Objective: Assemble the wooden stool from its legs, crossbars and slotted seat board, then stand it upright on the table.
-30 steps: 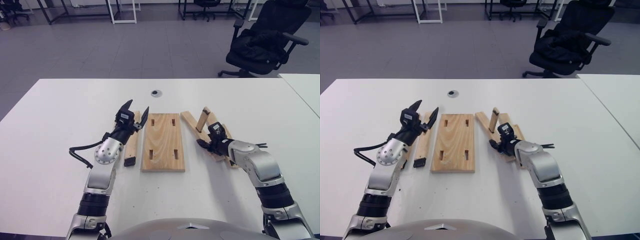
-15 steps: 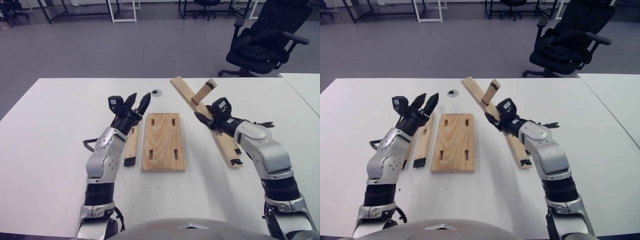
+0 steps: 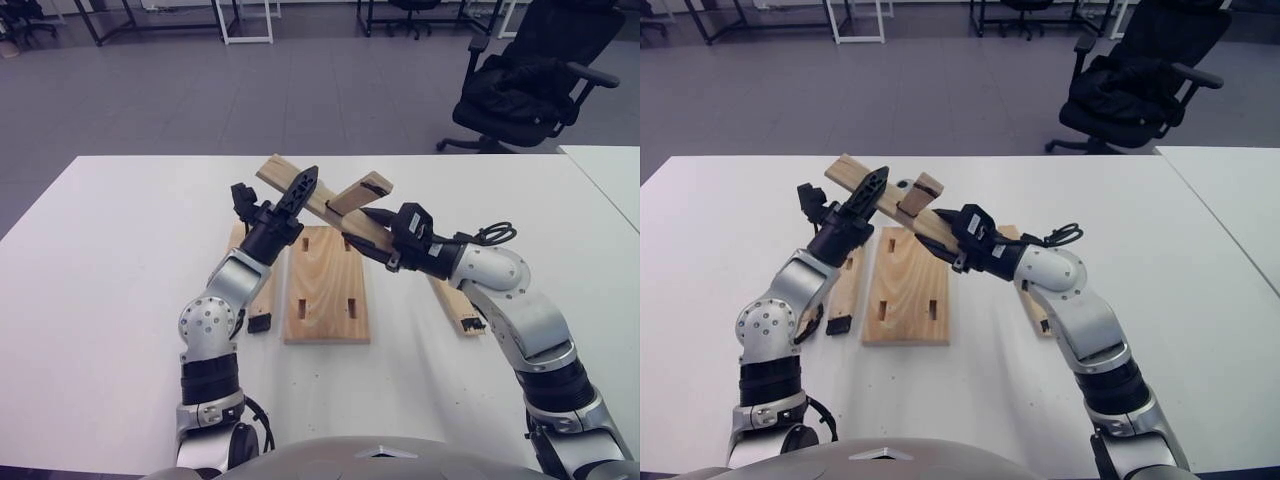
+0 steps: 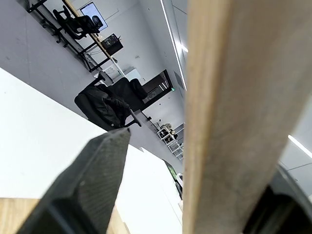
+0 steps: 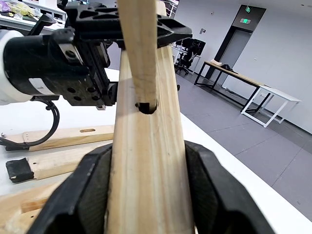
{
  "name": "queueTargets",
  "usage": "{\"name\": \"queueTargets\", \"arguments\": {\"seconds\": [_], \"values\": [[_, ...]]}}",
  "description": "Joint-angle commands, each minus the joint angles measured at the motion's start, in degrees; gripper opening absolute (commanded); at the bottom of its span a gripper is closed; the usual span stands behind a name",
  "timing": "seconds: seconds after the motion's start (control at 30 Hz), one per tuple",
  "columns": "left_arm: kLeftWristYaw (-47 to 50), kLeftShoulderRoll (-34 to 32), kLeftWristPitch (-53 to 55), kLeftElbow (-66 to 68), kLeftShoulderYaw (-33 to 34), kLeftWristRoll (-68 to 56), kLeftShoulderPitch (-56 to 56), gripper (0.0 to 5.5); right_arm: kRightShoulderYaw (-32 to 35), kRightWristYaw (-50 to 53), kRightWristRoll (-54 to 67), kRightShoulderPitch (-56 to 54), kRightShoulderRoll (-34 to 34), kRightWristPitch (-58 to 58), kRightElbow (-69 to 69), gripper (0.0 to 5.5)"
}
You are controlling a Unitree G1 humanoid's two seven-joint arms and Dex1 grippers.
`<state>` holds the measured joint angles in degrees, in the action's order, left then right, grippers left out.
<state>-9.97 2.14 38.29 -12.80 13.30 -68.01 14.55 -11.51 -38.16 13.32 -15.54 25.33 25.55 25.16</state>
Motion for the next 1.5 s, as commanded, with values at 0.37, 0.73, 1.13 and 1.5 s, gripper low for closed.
{"name": "queueTargets", "arguments": {"seconds": [0.37,0.73,1.13,1.5], "values": [[7.1,-0.5,-1.6,-8.0,-0.6,1.5,-7.1,1.01,-2.4,-1.2,-1.2,2.0,0.3,-2.9,0.4,2.74],[25.6,-8.9,-2.0,-31.9,5.1,3.7,-18.6,1.01,-2.0,-6.7,-3.0,16.1,10.2,-6.0,3.6,4.31],[35.6,-12.9,-1.0,-43.7,-0.4,13.9,-29.5,1.01,-0.3,-3.7,-6.6,21.5,10.1,-13.0,-3.0,4.31],[33.0,-20.2,2.2,-38.7,-18.8,33.5,-25.1,1.01,-1.1,-0.5,-8.6,19.2,6.9,-12.3,-3.8,4.31]]}}
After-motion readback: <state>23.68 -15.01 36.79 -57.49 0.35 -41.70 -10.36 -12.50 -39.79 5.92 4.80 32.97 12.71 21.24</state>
